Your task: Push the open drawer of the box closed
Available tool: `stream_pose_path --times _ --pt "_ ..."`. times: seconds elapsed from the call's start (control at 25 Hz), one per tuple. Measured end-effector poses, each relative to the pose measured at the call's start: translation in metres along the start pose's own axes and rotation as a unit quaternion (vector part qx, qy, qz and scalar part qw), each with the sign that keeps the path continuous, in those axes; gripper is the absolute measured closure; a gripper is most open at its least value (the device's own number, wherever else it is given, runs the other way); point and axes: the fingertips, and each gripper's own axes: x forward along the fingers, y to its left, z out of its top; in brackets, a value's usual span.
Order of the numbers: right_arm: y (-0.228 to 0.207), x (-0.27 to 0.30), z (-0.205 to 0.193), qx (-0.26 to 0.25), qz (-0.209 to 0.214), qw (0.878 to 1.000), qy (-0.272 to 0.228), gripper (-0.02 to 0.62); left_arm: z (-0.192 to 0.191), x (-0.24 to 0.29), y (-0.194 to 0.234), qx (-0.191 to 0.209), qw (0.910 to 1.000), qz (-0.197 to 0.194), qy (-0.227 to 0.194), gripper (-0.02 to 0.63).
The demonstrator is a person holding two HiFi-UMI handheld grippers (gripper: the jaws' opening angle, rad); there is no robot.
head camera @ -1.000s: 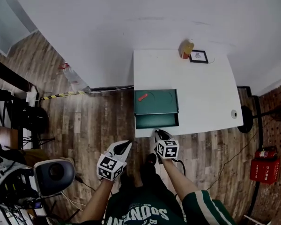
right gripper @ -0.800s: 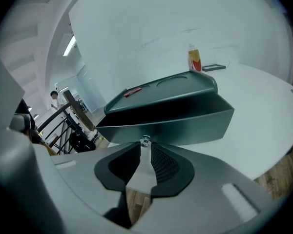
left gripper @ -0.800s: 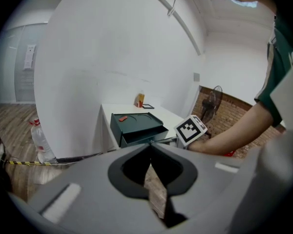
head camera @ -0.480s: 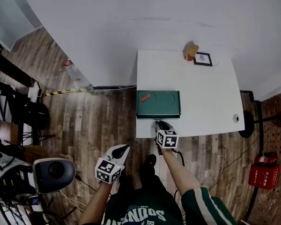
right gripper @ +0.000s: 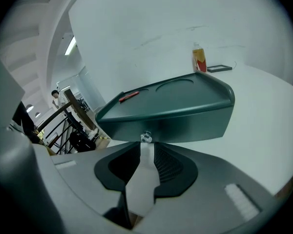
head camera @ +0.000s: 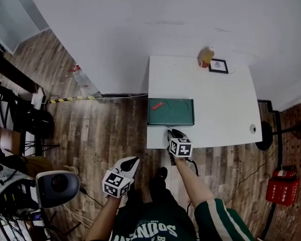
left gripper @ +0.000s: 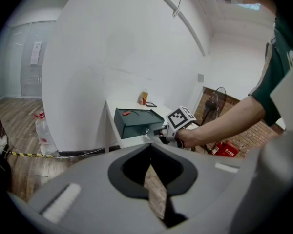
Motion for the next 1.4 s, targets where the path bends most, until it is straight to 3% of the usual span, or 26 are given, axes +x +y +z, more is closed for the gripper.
stream_pose_path --times 0.24,0.32,0.52,0.6,0.8,1.0,1.4 --pt "0.006 -0.037 -0.026 -0.015 0.004 1.0 0.013 0.531 0.022 0.011 -0.005 0.02 0.9994 -0.015 -0.022 0.554" --pt "0.002 -0.055 -0.017 -0.025 -0.001 1.0 -0.01 0.591 0.036 0.018 -0.007 0.035 0.9986 -0.024 -0.031 0.554" --pt "0.003 -0.104 0.029 -0.052 -0.009 0.995 -0.081 0.594 0.08 0.026 -0.012 0.062 0.9952 -0.035 -0.067 0.554" --pt "0.006 -0.127 0.052 -0.075 -0.015 0.99 -0.119 0.594 0.098 0.028 -0.018 0.074 0.9929 -0.042 -0.083 0.554" --pt "0.029 -0.185 0.111 -0.169 -0.024 0.962 -0.214 0.594 0.146 0.029 -0.03 0.099 0.9854 -0.053 -0.127 0.554" --pt "0.036 -0.213 0.128 -0.152 -0.018 0.958 -0.243 0.594 0.166 0.026 -0.036 0.107 0.9817 -0.056 -0.147 0.554" --pt "0.029 -0.221 0.119 -0.124 -0.023 0.96 -0.25 0.594 0.165 0.025 -0.038 0.102 0.9825 -0.057 -0.145 0.554"
